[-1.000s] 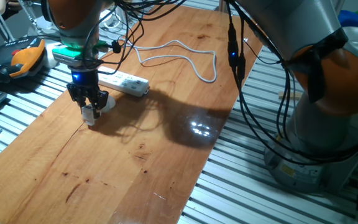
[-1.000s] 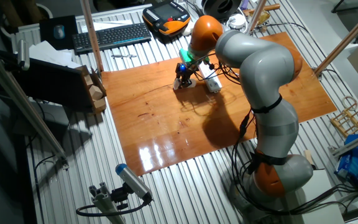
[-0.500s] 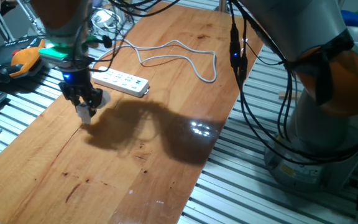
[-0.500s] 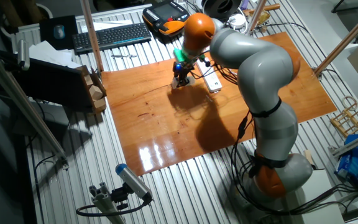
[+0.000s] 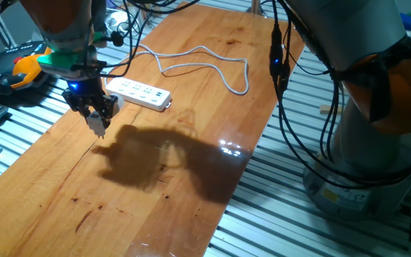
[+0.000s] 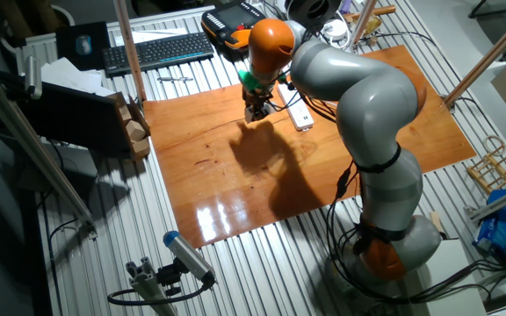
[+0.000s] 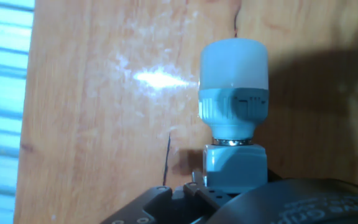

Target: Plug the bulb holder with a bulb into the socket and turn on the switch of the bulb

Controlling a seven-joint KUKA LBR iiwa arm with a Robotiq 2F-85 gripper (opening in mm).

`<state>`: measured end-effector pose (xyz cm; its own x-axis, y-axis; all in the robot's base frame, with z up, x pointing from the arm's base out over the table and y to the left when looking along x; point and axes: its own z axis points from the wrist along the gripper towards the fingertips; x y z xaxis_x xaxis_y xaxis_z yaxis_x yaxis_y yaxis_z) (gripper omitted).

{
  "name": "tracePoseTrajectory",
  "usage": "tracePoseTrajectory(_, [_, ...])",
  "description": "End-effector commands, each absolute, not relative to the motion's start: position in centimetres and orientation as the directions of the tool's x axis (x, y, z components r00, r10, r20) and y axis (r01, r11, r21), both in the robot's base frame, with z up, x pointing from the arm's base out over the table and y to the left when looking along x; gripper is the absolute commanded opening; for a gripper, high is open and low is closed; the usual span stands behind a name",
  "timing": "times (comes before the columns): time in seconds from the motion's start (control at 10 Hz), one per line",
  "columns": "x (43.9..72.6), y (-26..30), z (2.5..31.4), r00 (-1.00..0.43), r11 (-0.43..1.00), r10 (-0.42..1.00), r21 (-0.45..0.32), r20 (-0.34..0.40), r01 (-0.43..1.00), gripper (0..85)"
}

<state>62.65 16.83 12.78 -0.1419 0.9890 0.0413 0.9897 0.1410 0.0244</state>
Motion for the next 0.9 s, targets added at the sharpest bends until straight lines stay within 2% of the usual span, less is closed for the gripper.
tracePoseTrajectory(0.0, [62.5, 16.6, 13.2, -0.088, 0.087, 0.996, 0.023, 0.027, 0.996, 0.0])
tracePoseTrajectory(0.3, [62.3, 15.3, 14.3, -0.082, 0.082, 0.997, 0.026, -0.008, 0.996, 0.0])
tracePoseTrajectory(0.6, [62.2, 15.4, 14.3, -0.076, 0.075, 0.997, 0.034, 0.024, 0.997, 0.0])
tracePoseTrajectory(0.8, [62.2, 15.4, 14.3, -0.083, 0.083, 0.996, 0.029, 0.012, 0.996, 0.0])
